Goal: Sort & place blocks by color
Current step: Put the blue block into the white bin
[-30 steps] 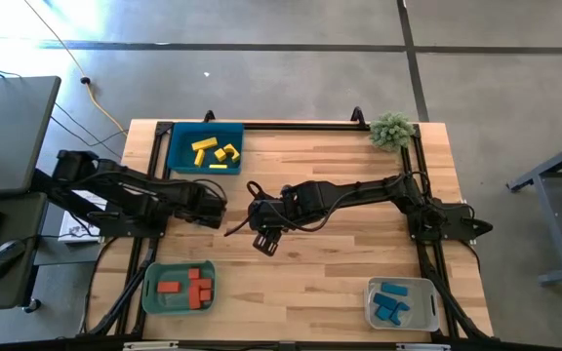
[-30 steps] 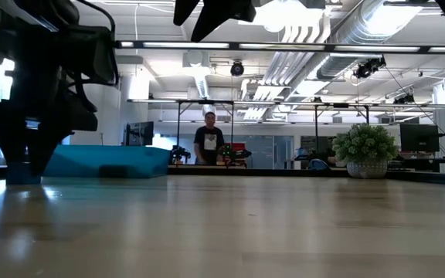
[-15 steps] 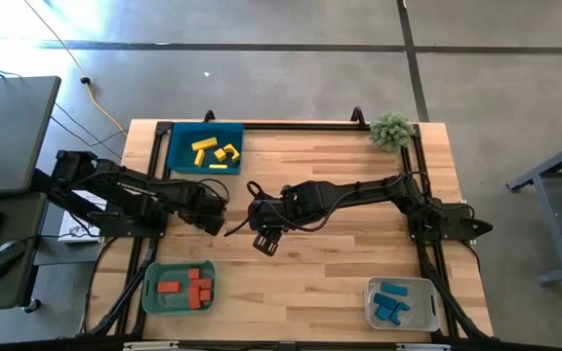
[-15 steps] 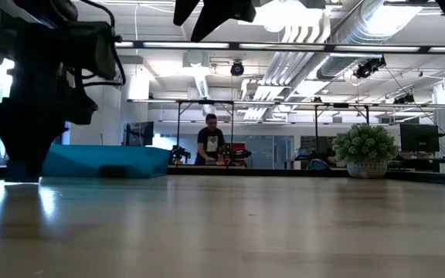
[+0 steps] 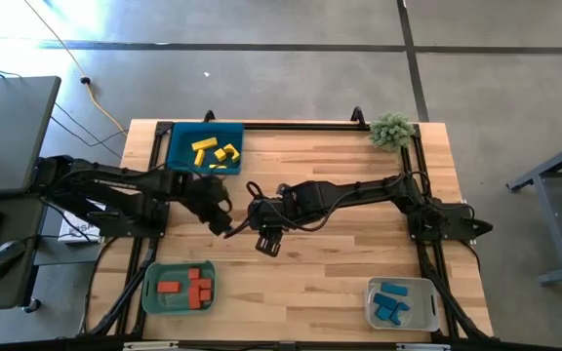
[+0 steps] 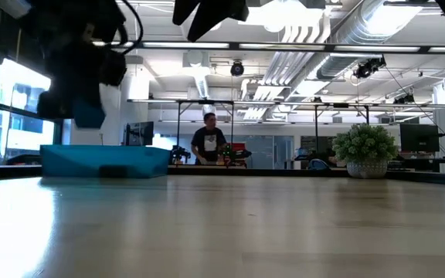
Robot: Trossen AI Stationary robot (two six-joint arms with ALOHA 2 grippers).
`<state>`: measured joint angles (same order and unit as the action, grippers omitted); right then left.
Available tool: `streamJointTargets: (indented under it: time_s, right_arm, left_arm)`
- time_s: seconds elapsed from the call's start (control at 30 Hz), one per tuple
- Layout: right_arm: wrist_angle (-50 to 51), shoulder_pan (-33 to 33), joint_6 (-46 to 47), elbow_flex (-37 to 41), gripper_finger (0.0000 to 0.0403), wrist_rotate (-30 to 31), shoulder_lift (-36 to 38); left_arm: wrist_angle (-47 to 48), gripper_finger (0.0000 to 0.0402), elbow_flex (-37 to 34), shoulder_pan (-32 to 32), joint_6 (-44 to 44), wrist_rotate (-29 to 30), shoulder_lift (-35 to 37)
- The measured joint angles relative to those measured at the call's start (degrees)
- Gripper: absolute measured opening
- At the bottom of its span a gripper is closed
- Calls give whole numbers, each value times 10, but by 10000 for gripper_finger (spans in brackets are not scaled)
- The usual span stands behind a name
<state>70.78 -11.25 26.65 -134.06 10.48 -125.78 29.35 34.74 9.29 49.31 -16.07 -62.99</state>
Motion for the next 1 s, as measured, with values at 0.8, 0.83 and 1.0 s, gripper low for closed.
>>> streamJointTargets:
  time_s: [0.8,0.83,1.0]
  right_arm:
    - [-91,6,-86,0,229,58,0]
    - [-93,7,-95,0,229,65,0]
    - [-97,7,-124,0,229,113,0]
  left_arm:
    - [-305,108,1,182,-29,-378,41]
    - [-308,108,1,191,-30,-384,41]
    - [-313,106,1,242,-30,-405,41]
